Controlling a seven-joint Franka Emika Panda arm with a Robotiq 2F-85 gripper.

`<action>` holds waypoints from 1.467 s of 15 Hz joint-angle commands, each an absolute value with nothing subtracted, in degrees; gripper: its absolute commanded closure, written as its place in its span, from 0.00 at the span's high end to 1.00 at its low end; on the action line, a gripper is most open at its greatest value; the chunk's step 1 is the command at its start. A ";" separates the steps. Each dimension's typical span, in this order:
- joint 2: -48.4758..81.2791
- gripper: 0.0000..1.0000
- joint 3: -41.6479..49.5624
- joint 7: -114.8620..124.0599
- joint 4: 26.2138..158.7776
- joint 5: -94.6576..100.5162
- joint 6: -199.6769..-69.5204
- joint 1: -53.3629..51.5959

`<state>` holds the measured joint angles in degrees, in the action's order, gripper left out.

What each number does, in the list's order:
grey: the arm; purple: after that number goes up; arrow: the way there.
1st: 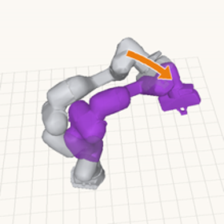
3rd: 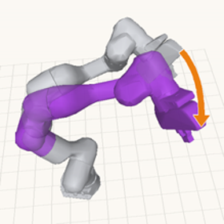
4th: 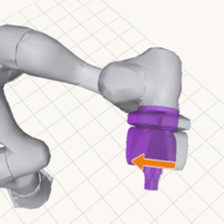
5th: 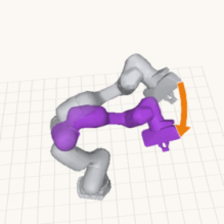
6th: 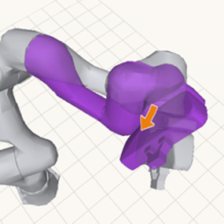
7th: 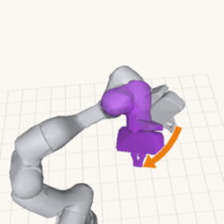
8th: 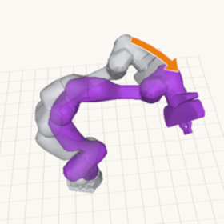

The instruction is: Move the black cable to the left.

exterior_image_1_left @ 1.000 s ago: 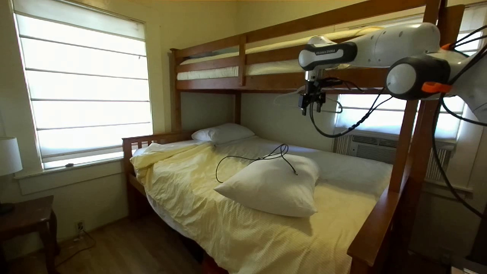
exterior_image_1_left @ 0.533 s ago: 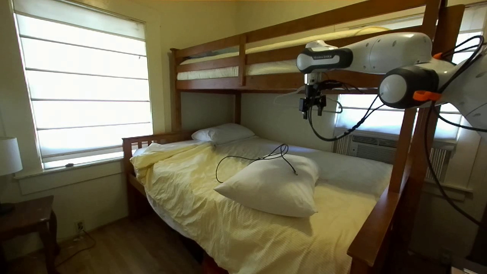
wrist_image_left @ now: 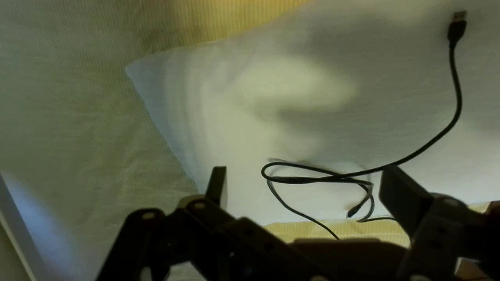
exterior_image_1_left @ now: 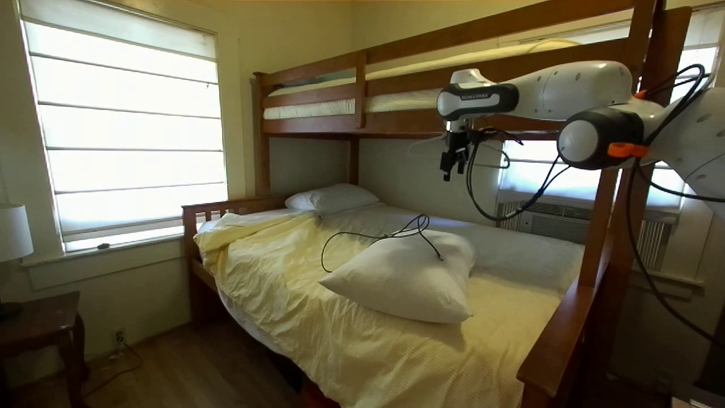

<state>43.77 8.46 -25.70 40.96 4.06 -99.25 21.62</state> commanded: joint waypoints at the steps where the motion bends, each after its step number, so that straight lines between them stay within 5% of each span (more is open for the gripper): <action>1: 49.46 1.00 5.16 -36.35 33.09 3.65 -100.40 23.84; 8: 49.13 1.00 6.61 -34.02 35.46 4.13 -98.98 22.77; 16: 58.00 1.00 2.34 -22.98 31.29 -2.43 -125.30 23.57; 22: 62.62 1.00 1.90 -17.00 30.22 -1.92 -128.16 22.77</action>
<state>59.31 1.88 -20.27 34.28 -1.16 -128.54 22.81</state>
